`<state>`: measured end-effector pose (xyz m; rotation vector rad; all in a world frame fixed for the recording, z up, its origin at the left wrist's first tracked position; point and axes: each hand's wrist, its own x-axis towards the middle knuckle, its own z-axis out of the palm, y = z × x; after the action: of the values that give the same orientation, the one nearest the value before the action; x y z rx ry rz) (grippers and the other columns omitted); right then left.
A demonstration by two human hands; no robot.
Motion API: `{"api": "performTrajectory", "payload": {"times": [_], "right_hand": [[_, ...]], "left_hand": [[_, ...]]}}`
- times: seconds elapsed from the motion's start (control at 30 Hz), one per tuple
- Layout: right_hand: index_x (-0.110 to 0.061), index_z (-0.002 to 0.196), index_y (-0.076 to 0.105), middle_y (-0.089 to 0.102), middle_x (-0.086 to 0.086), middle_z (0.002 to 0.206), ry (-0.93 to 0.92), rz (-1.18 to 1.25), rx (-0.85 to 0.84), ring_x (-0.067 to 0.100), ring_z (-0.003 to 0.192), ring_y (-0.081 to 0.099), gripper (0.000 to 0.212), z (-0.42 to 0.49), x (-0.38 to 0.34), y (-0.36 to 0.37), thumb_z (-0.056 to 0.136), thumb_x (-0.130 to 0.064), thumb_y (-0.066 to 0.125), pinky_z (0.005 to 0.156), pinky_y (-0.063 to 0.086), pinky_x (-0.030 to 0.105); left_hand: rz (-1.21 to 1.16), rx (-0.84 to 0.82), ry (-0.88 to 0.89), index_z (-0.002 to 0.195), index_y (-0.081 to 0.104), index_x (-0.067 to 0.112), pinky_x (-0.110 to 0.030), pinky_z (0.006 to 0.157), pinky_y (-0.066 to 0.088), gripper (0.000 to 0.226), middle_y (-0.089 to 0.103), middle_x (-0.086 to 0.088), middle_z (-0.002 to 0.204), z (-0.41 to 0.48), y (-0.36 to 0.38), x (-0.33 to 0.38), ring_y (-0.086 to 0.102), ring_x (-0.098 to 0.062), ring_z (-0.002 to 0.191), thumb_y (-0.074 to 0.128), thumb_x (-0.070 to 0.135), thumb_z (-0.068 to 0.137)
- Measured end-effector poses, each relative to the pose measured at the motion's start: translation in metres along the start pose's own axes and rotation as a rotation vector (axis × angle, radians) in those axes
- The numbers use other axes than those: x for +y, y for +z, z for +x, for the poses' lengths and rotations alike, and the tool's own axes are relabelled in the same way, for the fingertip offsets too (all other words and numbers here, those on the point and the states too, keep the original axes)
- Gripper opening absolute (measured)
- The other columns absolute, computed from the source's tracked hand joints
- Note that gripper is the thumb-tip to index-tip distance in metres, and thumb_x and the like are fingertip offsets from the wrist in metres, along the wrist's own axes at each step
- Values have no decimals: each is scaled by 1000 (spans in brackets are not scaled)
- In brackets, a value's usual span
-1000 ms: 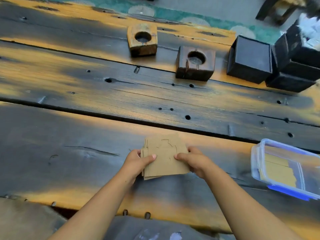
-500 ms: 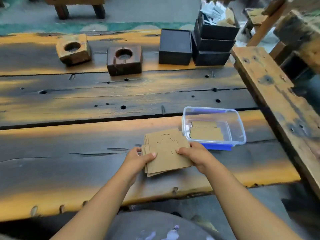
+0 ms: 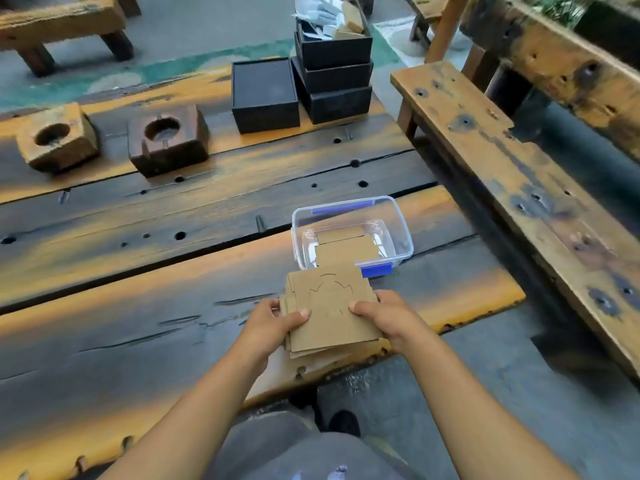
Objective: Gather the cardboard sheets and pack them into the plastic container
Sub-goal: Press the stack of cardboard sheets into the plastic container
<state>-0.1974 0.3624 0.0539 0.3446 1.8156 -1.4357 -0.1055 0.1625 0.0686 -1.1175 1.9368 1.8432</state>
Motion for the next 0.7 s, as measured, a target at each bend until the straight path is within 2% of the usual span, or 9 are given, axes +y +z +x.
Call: {"api": "performTrajectory", "payload": {"times": [0.07, 0.17, 0.3, 0.4, 0.5, 0.7], "right_hand": [[-5, 110, 65, 73, 13, 106, -17, 2, 10, 29, 97, 70, 28, 0, -5, -1, 84, -14, 71, 87, 56, 42], [-7, 111, 63, 72, 10, 107, -34, 17, 48, 25, 94, 69, 27, 2, -17, -1, 85, -14, 71, 77, 56, 35], [-11, 113, 64, 72, 7, 110, -47, -52, 52, 21, 94, 68, 28, 10, -40, -3, 86, -17, 70, 73, 54, 32], [-11, 114, 63, 71, 5, 109, -67, -120, 61, 24, 99, 68, 31, 22, -63, 1, 85, -20, 71, 82, 56, 37], [-11, 112, 63, 72, 4, 108, -56, -168, 33, 21, 94, 69, 29, 33, -77, 10, 85, -19, 71, 72, 55, 31], [-18, 97, 65, 72, -4, 96, -53, -210, -14, 12, 83, 68, 12, 54, -90, 18, 86, -20, 71, 61, 51, 22]], "left_hand": [[20, -11, 8, 118, 56, 10, -45, 85, 56, 47, 64, -7, 113, 6, -1, 4, 64, -25, 102, 79, 25, 80], [15, -44, 21, 118, 56, 9, -45, 87, 56, 46, 63, -9, 114, 21, -3, 15, 64, -27, 104, 78, 23, 81], [-31, -69, 36, 112, 55, 11, -32, 70, 53, 40, 63, -8, 108, 41, -2, 30, 65, -22, 92, 79, 20, 81], [-63, -50, 52, 108, 56, 10, -34, 71, 53, 37, 64, -7, 100, 57, -7, 38, 65, -23, 88, 79, 18, 80], [-78, -25, 26, 109, 57, 10, -38, 73, 55, 39, 64, -7, 100, 69, -16, 38, 66, -26, 92, 80, 19, 79], [-86, 21, -13, 112, 58, 10, -29, 60, 50, 43, 64, -7, 100, 84, -24, 42, 67, -24, 87, 81, 22, 78]]}}
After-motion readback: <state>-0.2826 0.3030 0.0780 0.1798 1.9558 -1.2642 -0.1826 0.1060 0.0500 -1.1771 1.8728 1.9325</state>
